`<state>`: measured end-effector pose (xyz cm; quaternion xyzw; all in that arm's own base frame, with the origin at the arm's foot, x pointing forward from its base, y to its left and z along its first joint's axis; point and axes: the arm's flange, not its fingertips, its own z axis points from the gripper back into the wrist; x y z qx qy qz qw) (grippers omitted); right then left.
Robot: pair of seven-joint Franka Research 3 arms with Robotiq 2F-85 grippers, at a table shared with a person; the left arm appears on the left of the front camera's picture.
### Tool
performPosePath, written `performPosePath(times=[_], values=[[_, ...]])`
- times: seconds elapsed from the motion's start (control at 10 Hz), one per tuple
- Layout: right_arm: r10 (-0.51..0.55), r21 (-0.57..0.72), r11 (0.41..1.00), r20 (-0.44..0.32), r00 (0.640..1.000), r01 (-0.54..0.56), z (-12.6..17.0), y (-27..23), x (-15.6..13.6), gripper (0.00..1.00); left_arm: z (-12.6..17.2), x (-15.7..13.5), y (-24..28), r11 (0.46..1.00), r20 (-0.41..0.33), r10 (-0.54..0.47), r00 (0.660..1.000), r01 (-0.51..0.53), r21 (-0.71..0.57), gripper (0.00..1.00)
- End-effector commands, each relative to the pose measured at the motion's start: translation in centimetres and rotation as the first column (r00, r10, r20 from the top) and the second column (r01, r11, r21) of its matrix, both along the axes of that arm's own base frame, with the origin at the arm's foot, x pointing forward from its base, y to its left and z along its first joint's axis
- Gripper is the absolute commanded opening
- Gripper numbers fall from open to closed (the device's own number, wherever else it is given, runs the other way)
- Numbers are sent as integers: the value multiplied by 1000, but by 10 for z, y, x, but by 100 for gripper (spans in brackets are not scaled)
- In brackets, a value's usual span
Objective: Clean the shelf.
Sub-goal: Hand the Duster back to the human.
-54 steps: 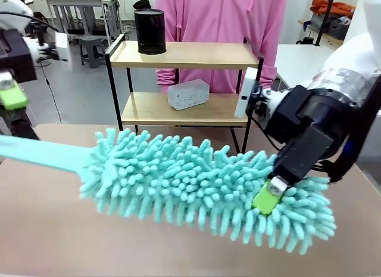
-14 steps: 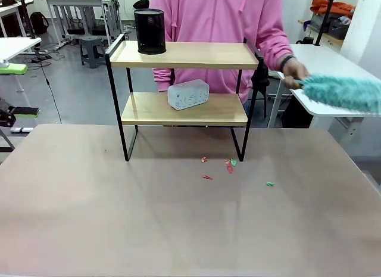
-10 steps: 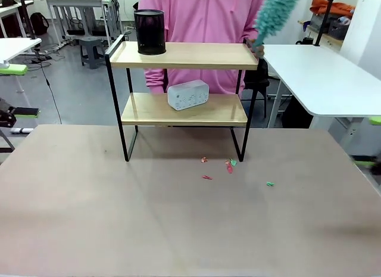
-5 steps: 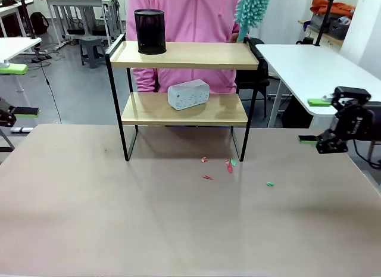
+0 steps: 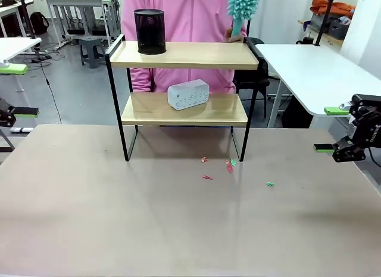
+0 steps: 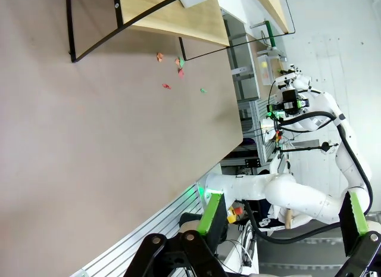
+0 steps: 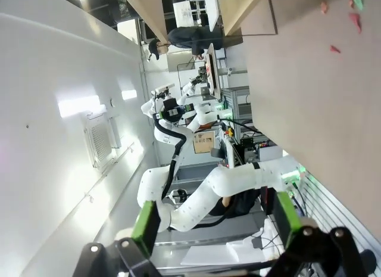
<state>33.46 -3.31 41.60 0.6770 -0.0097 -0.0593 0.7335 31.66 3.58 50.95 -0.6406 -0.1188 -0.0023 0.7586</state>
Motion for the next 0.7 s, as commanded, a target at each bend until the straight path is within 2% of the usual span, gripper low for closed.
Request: performPosePath(times=[0.0, 0.6], values=[[7, 6, 1000, 2, 1000, -7, 2, 2, -1, 100, 2, -2, 2, 1000, 2, -9, 1000, 9, 1, 97], [7, 6, 1000, 2, 1000, -7, 2, 2, -1, 100, 2, -2, 2, 1000, 2, -9, 1000, 9, 1, 97]])
